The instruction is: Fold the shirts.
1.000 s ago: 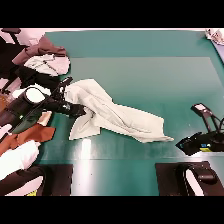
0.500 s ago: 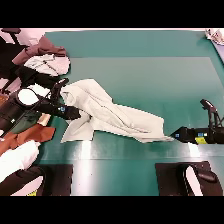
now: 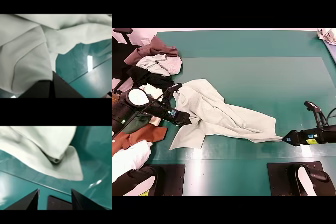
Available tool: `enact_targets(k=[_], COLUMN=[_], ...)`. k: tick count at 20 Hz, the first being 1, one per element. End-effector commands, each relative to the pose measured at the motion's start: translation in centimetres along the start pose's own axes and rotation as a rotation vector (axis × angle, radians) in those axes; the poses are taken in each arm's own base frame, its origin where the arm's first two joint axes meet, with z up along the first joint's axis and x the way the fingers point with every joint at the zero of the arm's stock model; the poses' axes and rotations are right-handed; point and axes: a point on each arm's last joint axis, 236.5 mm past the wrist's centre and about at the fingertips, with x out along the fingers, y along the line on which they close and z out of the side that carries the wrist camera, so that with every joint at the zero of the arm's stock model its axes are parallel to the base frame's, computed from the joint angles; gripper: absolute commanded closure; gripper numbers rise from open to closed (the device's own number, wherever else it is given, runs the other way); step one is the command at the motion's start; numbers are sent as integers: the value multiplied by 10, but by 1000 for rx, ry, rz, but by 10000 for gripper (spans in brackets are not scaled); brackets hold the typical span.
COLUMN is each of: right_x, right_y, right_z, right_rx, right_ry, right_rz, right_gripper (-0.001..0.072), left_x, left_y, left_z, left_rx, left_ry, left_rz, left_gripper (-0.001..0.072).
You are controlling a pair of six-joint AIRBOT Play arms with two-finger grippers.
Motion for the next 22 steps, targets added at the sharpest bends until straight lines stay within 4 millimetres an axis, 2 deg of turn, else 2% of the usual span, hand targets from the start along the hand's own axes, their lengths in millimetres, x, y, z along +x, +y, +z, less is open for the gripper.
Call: enact_targets(k=[1,3,6,9,10,12,14,17,20,22], right_x=[-10,-11,-3,2,3,6,8,2,-7,-12], right_y=[-11,-10,-11,-2,-4,-12,-13,-12,-18,-14], right_z=[4,5,6,28,32,27,23,22,-4,-5], right_rx=[-36,-14,205,357,411,504,506,346,385,383], right_ry=[-84,-91,-47,-64,-59,-2,33,-33,-11,-44], right_rz=[-89,-85,-44,84,117,145,158,84,-9,-16], right_gripper=[272,272,272,268,267,265,265,265,264,264], left_x=[-1,-1,-1,-1,-1,-1,-1,-1,-1,-1], left_y=[-3,-3,-4,-4,-4,-4,-4,-4,-4,-3], left_z=[-11,-15,-17,-17,-17,-17,-16,-16,-14,-10], left_rx=[-6,-5,-6,-6,-6,-6,-6,-6,-6,-6], left_ry=[47,61,71,71,72,71,66,66,59,43], left_rz=[-12,-13,-15,-16,-16,-16,-15,-15,-14,-12], left_gripper=[684,684,684,684,684,684,684,684,684,684])
